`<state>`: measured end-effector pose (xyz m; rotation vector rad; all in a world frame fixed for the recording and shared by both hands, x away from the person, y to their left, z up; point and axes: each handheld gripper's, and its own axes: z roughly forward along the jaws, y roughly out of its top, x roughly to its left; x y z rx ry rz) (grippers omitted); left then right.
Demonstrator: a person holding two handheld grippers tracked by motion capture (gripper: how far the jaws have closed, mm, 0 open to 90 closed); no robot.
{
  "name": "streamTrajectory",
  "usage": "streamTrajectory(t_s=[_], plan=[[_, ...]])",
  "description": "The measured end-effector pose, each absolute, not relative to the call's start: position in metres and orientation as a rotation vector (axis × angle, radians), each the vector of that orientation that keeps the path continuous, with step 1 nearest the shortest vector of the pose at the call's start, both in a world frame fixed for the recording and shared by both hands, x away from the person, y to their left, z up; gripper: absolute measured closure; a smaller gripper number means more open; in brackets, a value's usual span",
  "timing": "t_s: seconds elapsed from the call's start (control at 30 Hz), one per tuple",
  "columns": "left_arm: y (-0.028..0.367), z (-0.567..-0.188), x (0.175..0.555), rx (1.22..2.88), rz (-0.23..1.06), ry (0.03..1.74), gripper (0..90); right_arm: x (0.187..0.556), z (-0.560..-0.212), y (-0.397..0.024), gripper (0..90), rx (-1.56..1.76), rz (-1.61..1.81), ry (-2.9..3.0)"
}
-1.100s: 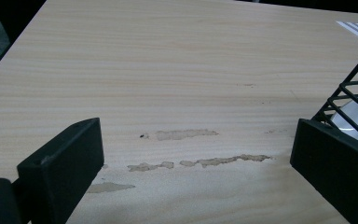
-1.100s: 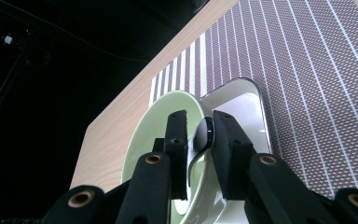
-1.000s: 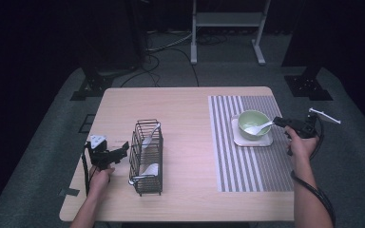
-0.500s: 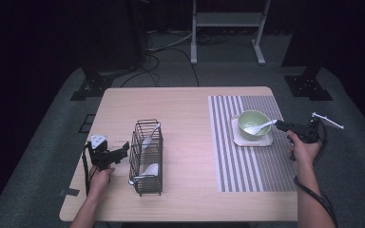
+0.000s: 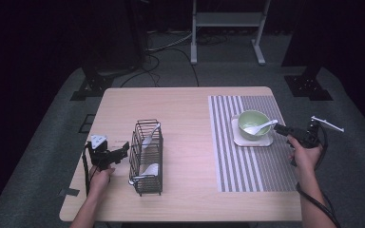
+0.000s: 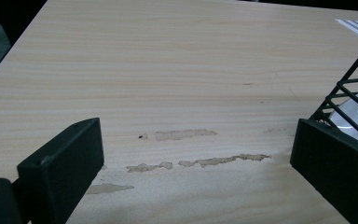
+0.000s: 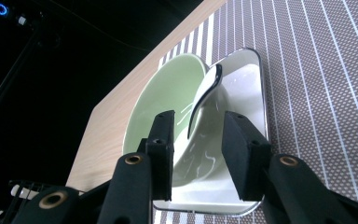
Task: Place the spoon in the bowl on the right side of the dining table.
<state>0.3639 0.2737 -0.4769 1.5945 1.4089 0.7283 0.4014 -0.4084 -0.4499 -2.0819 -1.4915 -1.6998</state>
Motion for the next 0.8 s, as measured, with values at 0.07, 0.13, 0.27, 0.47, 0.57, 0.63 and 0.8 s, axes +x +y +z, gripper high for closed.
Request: streamTrajectory(t_s=[0.07,0.13,0.27,0.47,0.57,0.63,0.8], plan=[[0.274,-0.477,0.364,1.595,0.729,1.409,1.6,0.399,-0.451,-0.408,62.7,-2.077,-1.700,-1.493],[0.273,-0.477,0.364,1.600,0.731,1.407,1.6,0.397,-0.452,-0.409,62.5,-2.075,-1.698,-1.499],[0.273,-0.477,0.364,1.597,0.730,1.408,1.6,0.393,-0.454,-0.410,61.0,-2.063,-1.687,-1.511],[0.273,-0.477,0.364,1.602,0.733,1.406,1.6,0.388,-0.452,-0.409,59.1,-2.060,-1.674,-1.547],[0.273,-0.477,0.364,1.599,0.732,1.408,1.6,0.385,-0.451,-0.407,57.8,-2.055,-1.665,-1.573],[0.273,-0.477,0.364,1.601,0.733,1.408,1.6,0.384,-0.451,-0.406,56.8,-2.049,-1.658,-1.591],[0.273,-0.477,0.364,1.601,0.733,1.407,1.6,0.380,-0.451,-0.404,54.7,-2.040,-1.643,-1.623]])
